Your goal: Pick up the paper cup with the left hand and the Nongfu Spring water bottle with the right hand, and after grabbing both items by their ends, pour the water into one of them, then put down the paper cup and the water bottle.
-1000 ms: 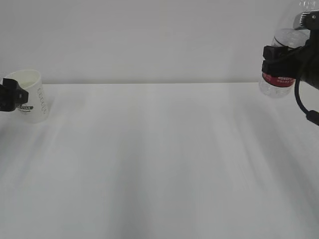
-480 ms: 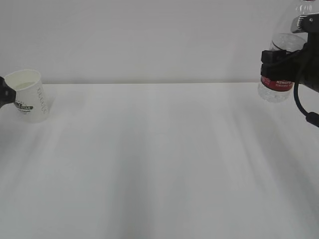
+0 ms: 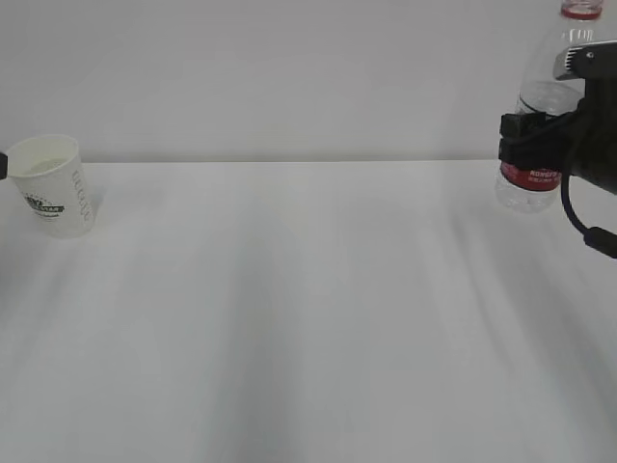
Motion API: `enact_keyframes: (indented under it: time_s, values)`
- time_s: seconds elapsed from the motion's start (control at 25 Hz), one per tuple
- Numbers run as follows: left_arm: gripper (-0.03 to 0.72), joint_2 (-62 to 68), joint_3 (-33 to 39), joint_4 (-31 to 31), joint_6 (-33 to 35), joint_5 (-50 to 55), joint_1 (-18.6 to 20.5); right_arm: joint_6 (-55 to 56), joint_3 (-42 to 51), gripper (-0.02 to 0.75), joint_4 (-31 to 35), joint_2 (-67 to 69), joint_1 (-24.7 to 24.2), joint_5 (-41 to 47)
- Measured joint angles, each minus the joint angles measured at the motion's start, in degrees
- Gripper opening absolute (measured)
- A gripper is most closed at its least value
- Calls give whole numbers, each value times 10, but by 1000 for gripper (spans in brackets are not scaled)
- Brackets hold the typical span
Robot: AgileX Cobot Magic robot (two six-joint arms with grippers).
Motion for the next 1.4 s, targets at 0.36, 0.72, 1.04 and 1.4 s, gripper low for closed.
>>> enact_keyframes:
  time_s: [0.36,0.72,1.04,1.4]
  values:
    - [594,-48,0,0,0,22,0,0,0,512,4,32,0,-14]
    - [591,-50,1,0,0,25,0,0,-6,512,4,55,0,-32]
    - [591,-50,1,0,0,26,0,9,-37,512,5,88,0,-34]
    - [589,-50,1,0,0,26,0,15,-83,512,6,126,0,-33]
